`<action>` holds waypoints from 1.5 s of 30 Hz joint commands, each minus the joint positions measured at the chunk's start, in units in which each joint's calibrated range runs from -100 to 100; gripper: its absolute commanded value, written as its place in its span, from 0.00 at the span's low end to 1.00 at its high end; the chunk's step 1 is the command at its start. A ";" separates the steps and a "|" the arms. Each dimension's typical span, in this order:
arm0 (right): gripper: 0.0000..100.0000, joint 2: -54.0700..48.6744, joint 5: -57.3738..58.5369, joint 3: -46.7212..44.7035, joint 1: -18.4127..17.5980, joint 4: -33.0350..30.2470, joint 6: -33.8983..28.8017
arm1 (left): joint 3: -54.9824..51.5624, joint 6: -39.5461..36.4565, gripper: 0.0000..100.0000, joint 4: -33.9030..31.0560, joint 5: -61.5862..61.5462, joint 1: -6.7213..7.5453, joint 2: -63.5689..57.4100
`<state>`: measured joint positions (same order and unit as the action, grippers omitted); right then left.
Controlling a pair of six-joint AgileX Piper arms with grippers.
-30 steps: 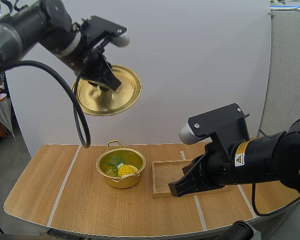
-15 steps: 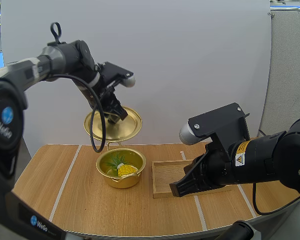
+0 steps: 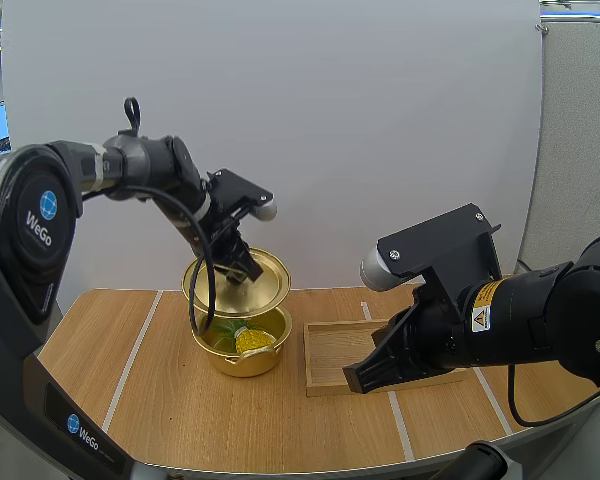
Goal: Open the pot, put the pineapple inside, and close it
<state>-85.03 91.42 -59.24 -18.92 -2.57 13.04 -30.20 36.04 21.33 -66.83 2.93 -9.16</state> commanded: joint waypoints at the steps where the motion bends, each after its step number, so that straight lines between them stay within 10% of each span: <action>1: 0.00 -0.56 -0.33 -0.12 0.14 -0.73 0.36 | -1.80 2.98 0.00 3.95 4.38 0.08 -0.30; 45: 0.00 -0.56 -0.93 -0.12 0.21 -0.72 0.36 | -4.74 9.93 0.00 9.12 3.32 -2.53 9.75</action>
<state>-85.03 91.42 -59.24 -18.92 -2.68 13.04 -34.78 44.91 28.92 -64.62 0.35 -0.28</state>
